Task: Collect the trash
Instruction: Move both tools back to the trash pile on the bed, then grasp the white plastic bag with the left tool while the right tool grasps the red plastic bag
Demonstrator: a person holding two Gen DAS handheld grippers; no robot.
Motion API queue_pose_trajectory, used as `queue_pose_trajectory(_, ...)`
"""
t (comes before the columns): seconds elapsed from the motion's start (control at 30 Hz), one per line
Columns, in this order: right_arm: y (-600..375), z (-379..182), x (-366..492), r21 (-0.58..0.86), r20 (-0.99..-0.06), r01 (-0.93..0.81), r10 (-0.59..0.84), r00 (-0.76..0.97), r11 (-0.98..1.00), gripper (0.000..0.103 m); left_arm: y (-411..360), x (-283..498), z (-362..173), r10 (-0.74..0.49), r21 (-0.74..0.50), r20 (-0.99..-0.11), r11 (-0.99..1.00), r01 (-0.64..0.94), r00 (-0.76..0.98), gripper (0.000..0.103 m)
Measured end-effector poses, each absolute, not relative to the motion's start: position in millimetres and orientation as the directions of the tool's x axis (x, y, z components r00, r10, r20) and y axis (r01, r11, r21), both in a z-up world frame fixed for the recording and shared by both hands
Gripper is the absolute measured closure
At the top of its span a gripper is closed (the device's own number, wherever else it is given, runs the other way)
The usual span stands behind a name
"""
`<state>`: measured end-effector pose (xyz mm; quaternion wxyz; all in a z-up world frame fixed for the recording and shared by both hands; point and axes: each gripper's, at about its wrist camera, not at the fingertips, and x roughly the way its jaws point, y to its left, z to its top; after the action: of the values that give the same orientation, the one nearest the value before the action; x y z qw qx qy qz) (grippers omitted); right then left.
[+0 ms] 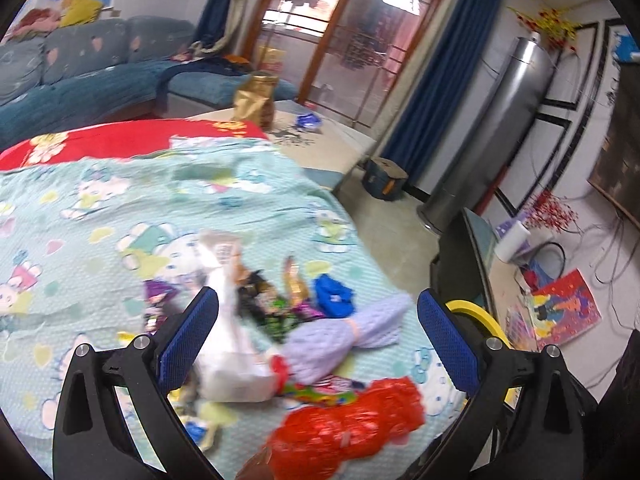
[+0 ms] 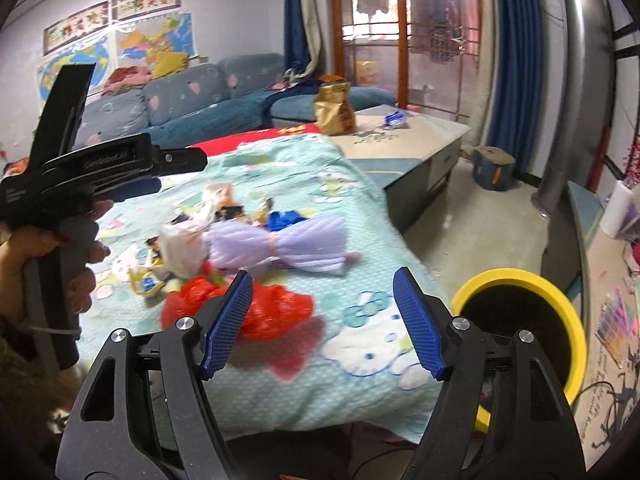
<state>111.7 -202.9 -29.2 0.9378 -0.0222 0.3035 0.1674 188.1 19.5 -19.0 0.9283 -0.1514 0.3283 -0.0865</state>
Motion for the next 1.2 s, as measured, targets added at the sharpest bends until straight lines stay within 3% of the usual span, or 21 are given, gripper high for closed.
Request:
queue_pose_trajectory(0.27, -177.2, -45.4, 116.7, 0.073, -0.617, -0.382, 0.342, 0.708, 0.921, 0.037, 57.4, 179.5, -39.6, -0.209, -0.322, -0.629, 0.947, -0.007, 0.748, 0.006)
queue_pose_trajectory(0.5, -157.6, -72.1, 135.5, 0.086, -0.688, -0.407, 0.350, 0.636, 0.909, 0.037, 57.5, 173.6, -66.5, -0.245, -0.315, -0.680, 0.949, 0.026, 0.691, 0.008)
queue_pose_trajectory(0.53, -155.1, -75.0, 137.8, 0.087, -0.696, -0.409, 0.349, 0.628, 0.908, 0.037, 55.9, 173.5, -68.2, -0.247, -0.313, -0.682, 0.949, 0.031, 0.688, 0.010)
queue_pose_trajectory(0.57, -153.0, -77.2, 139.2, 0.090, -0.701, -0.413, 0.352, 0.620, 0.906, 0.037, 53.6, 174.1, -70.5, -0.252, -0.310, -0.686, 0.950, 0.040, 0.682, 0.019)
queue_pose_trajectory(0.6, -150.6, -79.7, 140.0, 0.096, -0.707, -0.421, 0.359, 0.609, 0.902, 0.039, 51.0, 175.0, -72.4, -0.260, -0.309, -0.690, 0.950, 0.049, 0.675, 0.023)
queue_pose_trajectory(0.77, -142.9, -85.4, 140.6, 0.116, -0.730, -0.452, 0.385, 0.565, 0.884, 0.068, 42.9, 182.7, -86.8, -0.260, -0.291, -0.727, 0.955, 0.058, 0.636, 0.040)
queue_pose_trajectory(0.8, -141.4, -85.9, 139.7, 0.118, -0.733, -0.461, 0.390, 0.557, 0.880, 0.077, 42.5, 183.4, -88.8, -0.262, -0.292, -0.731, 0.955, 0.058, 0.630, 0.042)
queue_pose_trajectory(0.93, -136.3, -86.0, 136.2, 0.107, -0.740, -0.481, 0.393, 0.546, 0.870, 0.092, 41.2, 185.8, -93.5, -0.254, -0.280, -0.742, 0.958, 0.057, 0.621, 0.047)
queue_pose_trajectory(1.2, -140.3, -78.9, 132.0, 0.107, -0.723, -0.488, 0.404, 0.560, 0.866, 0.102, 46.4, 187.0, -89.3, -0.248, -0.280, -0.745, 0.959, 0.047, 0.620, 0.067)
